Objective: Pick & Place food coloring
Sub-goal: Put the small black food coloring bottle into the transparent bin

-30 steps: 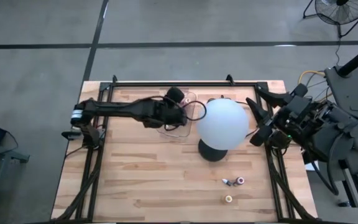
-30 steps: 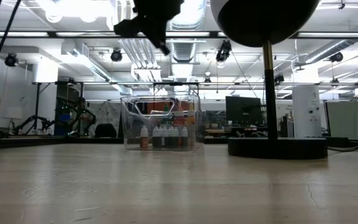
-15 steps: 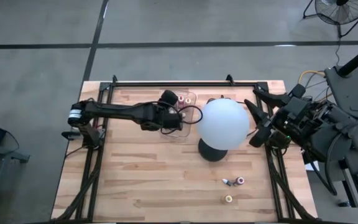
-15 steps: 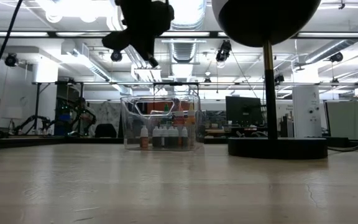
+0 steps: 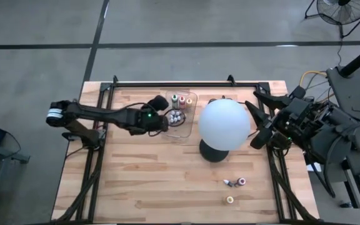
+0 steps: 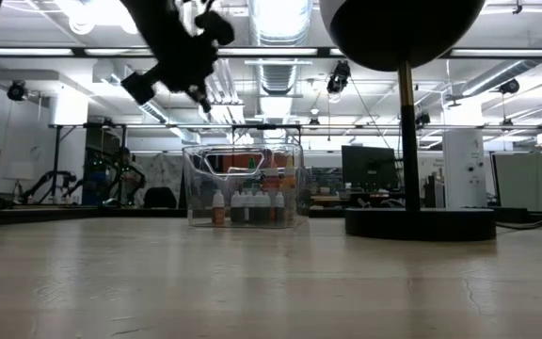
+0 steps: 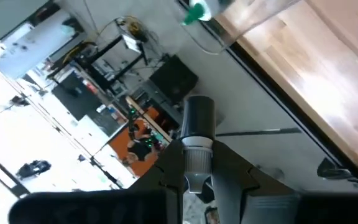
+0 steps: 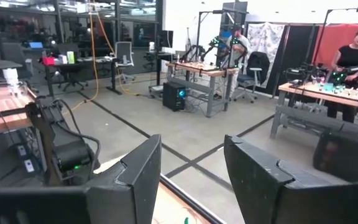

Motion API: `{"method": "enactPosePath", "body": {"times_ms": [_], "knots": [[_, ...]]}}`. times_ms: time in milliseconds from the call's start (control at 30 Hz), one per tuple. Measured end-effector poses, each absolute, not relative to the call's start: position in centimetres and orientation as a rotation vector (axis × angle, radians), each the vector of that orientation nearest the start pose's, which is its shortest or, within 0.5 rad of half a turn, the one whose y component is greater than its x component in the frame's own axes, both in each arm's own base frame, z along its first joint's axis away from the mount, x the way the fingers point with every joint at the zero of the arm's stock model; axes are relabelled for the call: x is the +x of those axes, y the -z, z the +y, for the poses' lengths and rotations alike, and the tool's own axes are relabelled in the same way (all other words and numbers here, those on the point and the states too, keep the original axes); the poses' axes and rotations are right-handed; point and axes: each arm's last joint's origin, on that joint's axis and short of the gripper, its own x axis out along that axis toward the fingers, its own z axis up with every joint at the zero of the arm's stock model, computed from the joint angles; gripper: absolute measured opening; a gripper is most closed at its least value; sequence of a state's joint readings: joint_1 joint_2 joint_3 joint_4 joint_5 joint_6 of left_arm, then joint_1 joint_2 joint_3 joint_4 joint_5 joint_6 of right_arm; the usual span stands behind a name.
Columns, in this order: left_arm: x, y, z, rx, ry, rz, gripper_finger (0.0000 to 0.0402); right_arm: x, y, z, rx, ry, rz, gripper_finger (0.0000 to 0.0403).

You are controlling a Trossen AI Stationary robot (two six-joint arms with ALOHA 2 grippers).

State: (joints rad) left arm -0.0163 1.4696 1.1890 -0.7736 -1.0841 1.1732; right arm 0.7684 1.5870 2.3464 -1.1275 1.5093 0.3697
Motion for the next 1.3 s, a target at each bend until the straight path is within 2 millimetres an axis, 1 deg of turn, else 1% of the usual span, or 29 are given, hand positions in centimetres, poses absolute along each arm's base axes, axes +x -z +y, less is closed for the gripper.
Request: {"method": "enactPosePath", "body": {"times_ms": [133, 300, 433, 600, 833, 967, 1067, 1133, 1300], "knots": [[27.0, -26.3, 1.9, 1.607, -0.257, 1.506, 0.003, 18.3, -55.4, 13.6, 0.024, 0.739, 0.018, 0.0166], [25.8, -24.0, 1.8, 1.647, -0.159, 1.513, 0.003, 18.3, -55.2, 13.7, 0.027, 0.7, 0.036, 0.0166], [25.5, -23.2, 1.9, 1.667, -0.092, 1.513, 0.003, 18.5, -55.0, 13.9, 0.024, 0.698, 0.039, 0.0166], [25.8, -23.2, 1.7, 1.672, 0.045, 1.462, 0.003, 19.0, -54.5, 14.4, 0.004, 0.699, 0.049, 0.0166], [26.6, -24.5, 2.4, 1.665, 0.171, 1.373, 0.003, 19.7, -53.5, 15.0, -0.007, 0.701, 0.058, 0.0166], [26.9, -25.2, 3.4, 1.685, 0.178, 1.368, 0.003, 19.9, -53.1, 15.2, 0.0, 0.702, 0.058, 0.0166], [27.1, -25.7, 4.1, 1.669, 0.174, 1.355, 0.003, 20.0, -52.9, 15.4, -0.007, 0.701, 0.062, 0.0166], [27.4, -25.7, 4.4, 1.665, 0.192, 1.345, 0.003, 20.1, -52.6, 15.6, -0.016, 0.697, 0.066, 0.0166], [28.5, -24.7, 5.0, 1.681, 0.241, 1.323, 0.003, 20.2, -52.4, 15.7, -0.027, 0.698, 0.071, 0.0166]]}}
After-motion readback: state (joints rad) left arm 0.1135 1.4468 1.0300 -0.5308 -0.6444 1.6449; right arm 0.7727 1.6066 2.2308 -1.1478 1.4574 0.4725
